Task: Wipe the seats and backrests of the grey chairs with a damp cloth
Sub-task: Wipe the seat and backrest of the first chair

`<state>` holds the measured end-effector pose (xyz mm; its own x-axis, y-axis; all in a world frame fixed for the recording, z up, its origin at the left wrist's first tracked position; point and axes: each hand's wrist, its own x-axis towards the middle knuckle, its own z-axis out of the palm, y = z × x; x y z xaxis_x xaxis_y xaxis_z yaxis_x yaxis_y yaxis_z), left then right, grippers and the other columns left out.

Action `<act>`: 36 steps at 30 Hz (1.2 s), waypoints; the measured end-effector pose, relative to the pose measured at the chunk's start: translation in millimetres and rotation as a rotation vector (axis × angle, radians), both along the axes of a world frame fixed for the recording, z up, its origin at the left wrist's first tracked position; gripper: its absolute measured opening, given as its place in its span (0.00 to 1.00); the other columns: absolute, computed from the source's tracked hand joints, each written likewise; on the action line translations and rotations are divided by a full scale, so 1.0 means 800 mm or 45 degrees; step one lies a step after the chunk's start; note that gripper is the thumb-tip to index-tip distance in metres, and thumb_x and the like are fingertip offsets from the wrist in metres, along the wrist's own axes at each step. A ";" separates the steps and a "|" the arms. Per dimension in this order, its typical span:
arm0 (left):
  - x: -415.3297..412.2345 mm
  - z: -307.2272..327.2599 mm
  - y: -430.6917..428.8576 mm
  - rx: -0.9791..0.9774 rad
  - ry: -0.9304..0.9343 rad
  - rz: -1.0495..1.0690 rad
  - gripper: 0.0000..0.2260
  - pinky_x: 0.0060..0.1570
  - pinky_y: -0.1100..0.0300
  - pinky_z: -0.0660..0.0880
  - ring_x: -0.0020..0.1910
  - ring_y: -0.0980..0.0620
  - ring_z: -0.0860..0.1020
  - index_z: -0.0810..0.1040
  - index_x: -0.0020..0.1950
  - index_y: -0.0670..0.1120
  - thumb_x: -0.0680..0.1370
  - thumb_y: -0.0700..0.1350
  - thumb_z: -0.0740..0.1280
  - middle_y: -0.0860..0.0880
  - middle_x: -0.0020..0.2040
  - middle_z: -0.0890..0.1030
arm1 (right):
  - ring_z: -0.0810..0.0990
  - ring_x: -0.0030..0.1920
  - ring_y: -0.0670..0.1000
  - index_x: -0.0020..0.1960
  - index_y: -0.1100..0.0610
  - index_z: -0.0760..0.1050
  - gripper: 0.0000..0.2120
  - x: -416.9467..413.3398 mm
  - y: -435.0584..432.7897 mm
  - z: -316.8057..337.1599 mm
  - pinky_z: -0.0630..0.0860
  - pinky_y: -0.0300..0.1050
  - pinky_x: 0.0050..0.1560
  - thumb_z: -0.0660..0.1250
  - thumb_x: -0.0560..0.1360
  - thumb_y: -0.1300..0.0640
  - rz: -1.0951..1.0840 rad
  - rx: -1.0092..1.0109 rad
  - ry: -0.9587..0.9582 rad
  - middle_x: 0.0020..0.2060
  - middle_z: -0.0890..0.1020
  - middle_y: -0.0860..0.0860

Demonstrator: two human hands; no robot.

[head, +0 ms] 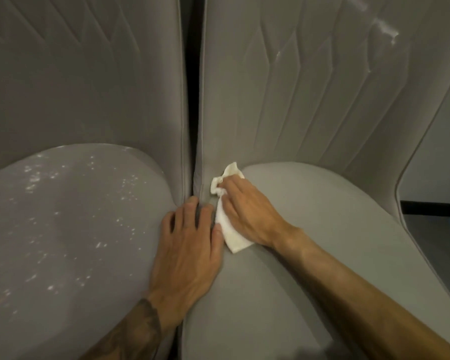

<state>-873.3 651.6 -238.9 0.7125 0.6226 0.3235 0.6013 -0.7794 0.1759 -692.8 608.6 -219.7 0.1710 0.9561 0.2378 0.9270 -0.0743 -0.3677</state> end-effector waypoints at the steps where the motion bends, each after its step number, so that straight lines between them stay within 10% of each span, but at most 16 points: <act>1: 0.000 -0.001 0.000 0.018 -0.007 0.001 0.18 0.63 0.42 0.71 0.64 0.40 0.75 0.75 0.67 0.44 0.84 0.51 0.55 0.39 0.69 0.74 | 0.74 0.56 0.52 0.61 0.58 0.71 0.10 0.006 -0.004 0.002 0.69 0.43 0.61 0.56 0.83 0.59 0.074 -0.036 0.001 0.58 0.76 0.53; 7: 0.001 -0.001 0.001 0.017 0.013 0.010 0.19 0.64 0.41 0.70 0.64 0.39 0.74 0.74 0.70 0.43 0.84 0.50 0.55 0.37 0.70 0.73 | 0.76 0.57 0.58 0.59 0.62 0.74 0.10 0.012 0.020 0.015 0.68 0.47 0.62 0.58 0.81 0.63 -0.230 -0.025 -0.115 0.56 0.77 0.57; 12: 0.000 0.002 0.002 0.006 0.009 -0.028 0.19 0.63 0.41 0.71 0.66 0.38 0.75 0.74 0.70 0.44 0.83 0.49 0.56 0.37 0.71 0.73 | 0.74 0.61 0.49 0.62 0.56 0.74 0.11 0.002 -0.003 0.023 0.69 0.41 0.65 0.58 0.82 0.61 0.077 -0.099 0.071 0.61 0.76 0.49; 22: 0.001 0.007 0.000 -0.007 -0.009 0.013 0.18 0.66 0.47 0.64 0.66 0.43 0.74 0.75 0.68 0.47 0.82 0.51 0.56 0.44 0.69 0.72 | 0.67 0.65 0.59 0.68 0.64 0.68 0.20 0.136 -0.048 0.007 0.54 0.52 0.73 0.46 0.80 0.64 -0.706 -0.481 -0.599 0.63 0.72 0.60; 30: 0.004 0.013 -0.002 -0.093 0.052 0.010 0.20 0.66 0.46 0.66 0.66 0.43 0.75 0.75 0.69 0.48 0.81 0.53 0.54 0.45 0.68 0.72 | 0.64 0.72 0.56 0.72 0.60 0.65 0.21 0.124 -0.038 0.002 0.54 0.46 0.75 0.51 0.80 0.62 -0.566 -0.186 -0.289 0.68 0.71 0.56; 36: 0.003 0.012 -0.001 -0.052 0.051 0.031 0.20 0.64 0.44 0.67 0.65 0.41 0.76 0.76 0.68 0.47 0.80 0.52 0.55 0.44 0.68 0.73 | 0.71 0.63 0.63 0.65 0.68 0.69 0.19 0.149 -0.118 0.012 0.70 0.57 0.64 0.52 0.78 0.62 -1.076 -0.243 -0.137 0.61 0.72 0.64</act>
